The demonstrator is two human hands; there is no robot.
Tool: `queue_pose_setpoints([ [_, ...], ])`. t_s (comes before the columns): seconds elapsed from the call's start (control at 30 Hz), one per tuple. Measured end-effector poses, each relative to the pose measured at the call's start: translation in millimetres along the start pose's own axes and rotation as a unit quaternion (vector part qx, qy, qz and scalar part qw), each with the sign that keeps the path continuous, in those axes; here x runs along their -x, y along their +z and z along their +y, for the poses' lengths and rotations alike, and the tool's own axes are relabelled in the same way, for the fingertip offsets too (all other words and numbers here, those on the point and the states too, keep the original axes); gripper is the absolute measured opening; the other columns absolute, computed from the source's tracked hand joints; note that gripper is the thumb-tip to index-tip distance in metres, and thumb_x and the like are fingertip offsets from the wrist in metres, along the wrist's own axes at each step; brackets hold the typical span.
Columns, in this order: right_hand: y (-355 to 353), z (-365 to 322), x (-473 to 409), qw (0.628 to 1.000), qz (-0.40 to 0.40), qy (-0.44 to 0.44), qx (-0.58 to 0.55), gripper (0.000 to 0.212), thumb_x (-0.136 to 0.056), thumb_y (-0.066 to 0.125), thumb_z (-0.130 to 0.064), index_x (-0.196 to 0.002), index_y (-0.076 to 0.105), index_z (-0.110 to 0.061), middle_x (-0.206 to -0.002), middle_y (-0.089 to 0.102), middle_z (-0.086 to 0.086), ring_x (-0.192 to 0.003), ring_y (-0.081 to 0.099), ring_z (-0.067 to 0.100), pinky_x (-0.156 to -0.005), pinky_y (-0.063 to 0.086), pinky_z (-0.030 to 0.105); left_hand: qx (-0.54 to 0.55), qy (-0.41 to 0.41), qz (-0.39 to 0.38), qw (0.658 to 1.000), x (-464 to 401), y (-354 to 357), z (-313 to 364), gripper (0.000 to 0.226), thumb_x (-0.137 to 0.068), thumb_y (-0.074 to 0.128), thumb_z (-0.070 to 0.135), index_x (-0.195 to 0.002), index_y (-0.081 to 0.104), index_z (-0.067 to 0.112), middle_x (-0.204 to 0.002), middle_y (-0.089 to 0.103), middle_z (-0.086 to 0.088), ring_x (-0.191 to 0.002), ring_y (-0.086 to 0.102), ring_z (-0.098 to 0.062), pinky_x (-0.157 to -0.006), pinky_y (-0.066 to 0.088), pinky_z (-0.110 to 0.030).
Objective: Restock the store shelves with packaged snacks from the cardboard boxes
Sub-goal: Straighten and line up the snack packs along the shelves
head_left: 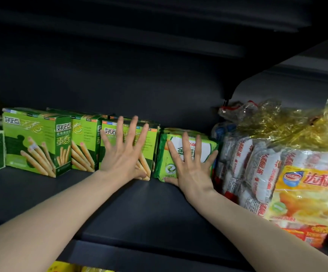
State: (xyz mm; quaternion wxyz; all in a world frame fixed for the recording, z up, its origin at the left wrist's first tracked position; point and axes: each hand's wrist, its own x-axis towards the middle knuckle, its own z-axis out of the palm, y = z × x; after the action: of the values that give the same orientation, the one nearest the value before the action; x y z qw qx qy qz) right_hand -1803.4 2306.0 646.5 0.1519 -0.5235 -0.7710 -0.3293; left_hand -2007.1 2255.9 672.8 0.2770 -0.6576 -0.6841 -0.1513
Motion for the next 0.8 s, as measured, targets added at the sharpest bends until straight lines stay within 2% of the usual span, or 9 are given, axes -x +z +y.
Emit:
queue_pose_setpoints([
  [0.1,-3.8,-0.7,1.5,1.0,-0.01,-0.003,-0.002,0.117,-0.076,0.045,-0.083,-0.152,-0.027,-0.031,-0.162,-0.024,0.016,-0.146,-0.016,0.051,-0.097,0.009,0.087,0.002,0.003,-0.009,1.0,5.2,-6.6,-2.0,0.147,-0.062,0.072,0.076,-0.149,-0.034,0.022,-0.158,-0.034,-0.012,-0.143,-0.033,-0.043,-0.108,0.008,-0.079],
  [0.2,-18.7,0.7,6.8,0.999,-0.047,-0.01,0.005,0.114,-0.085,0.049,-0.075,-0.146,-0.036,-0.03,-0.158,-0.033,0.015,-0.146,-0.02,0.049,-0.101,0.012,0.085,0.014,0.033,-0.017,0.999,14.5,-13.5,-11.3,0.133,-0.077,0.08,0.041,-0.151,-0.029,0.026,-0.159,-0.034,-0.008,-0.143,-0.033,-0.039,-0.115,0.006,-0.071],
  [0.27,-36.0,1.0,8.5,0.998,-0.066,-0.007,0.021,0.106,-0.093,0.052,-0.064,-0.15,-0.032,-0.031,-0.16,-0.031,0.014,-0.148,-0.017,0.047,-0.105,0.014,0.082,0.02,0.073,-0.009,0.997,21.4,-17.1,-22.9,0.12,-0.082,0.075,0.018,-0.155,-0.019,0.027,-0.16,-0.032,-0.003,-0.146,-0.03,-0.036,-0.119,0.007,-0.064],
  [0.3,-45.5,-0.8,8.6,0.997,-0.07,-0.003,0.028,0.101,-0.096,0.052,-0.059,-0.154,-0.026,-0.031,-0.162,-0.027,0.014,-0.149,-0.014,0.046,-0.107,0.013,0.08,0.013,0.09,-0.006,0.996,25.1,-18.5,-30.3,0.113,-0.084,0.072,0.015,-0.157,-0.014,0.025,-0.161,-0.03,-0.002,-0.147,-0.027,-0.035,-0.12,0.005,-0.06],
  [0.43,-85.3,-22.6,5.6,0.999,-0.007,0.018,0.039,0.085,-0.096,0.058,-0.047,-0.16,0.007,-0.025,-0.167,0.001,0.015,-0.152,0.005,0.043,-0.112,0.014,0.074,-0.019,0.136,0.049,0.989,40.0,-27.8,-66.7,0.098,-0.087,0.07,0.02,-0.159,0.005,0.019,-0.166,-0.012,-0.008,-0.151,-0.016,-0.032,-0.122,-0.006,-0.052],
  [0.57,-110.1,-65.5,-5.3,0.997,0.074,0.001,-0.001,0.083,-0.092,0.063,-0.047,-0.159,0.021,-0.023,-0.164,0.018,0.017,-0.149,0.019,0.043,-0.113,0.023,0.066,-0.002,0.149,0.134,0.98,56.6,-43.5,-116.2,0.107,-0.078,0.08,0.037,-0.159,0.013,0.015,-0.166,-0.002,-0.012,-0.153,-0.008,-0.032,-0.123,-0.001,-0.051],
  [0.67,-114.4,-108.5,-15.0,0.995,0.101,-0.009,-0.013,0.086,-0.09,0.064,-0.051,-0.159,0.019,-0.026,-0.165,0.017,0.015,-0.15,0.018,0.043,-0.112,0.026,0.066,0.0,0.102,0.163,0.981,68.0,-47.6,-160.1,0.125,-0.071,0.079,0.057,-0.159,0.002,0.014,-0.166,-0.007,-0.013,-0.152,-0.011,-0.032,-0.122,0.002,-0.055],
  [0.8,-111.4,-147.0,-29.7,0.998,0.061,0.008,-0.007,0.106,-0.083,0.068,-0.06,-0.16,0.002,-0.029,-0.167,-0.001,0.014,-0.152,0.001,0.044,-0.112,0.022,0.071,0.023,0.014,0.098,0.995,71.8,-33.7,-206.6,0.144,-0.063,0.07,0.078,-0.154,-0.023,0.016,-0.161,-0.026,-0.018,-0.147,-0.026,-0.036,-0.119,-0.005,-0.061],
])
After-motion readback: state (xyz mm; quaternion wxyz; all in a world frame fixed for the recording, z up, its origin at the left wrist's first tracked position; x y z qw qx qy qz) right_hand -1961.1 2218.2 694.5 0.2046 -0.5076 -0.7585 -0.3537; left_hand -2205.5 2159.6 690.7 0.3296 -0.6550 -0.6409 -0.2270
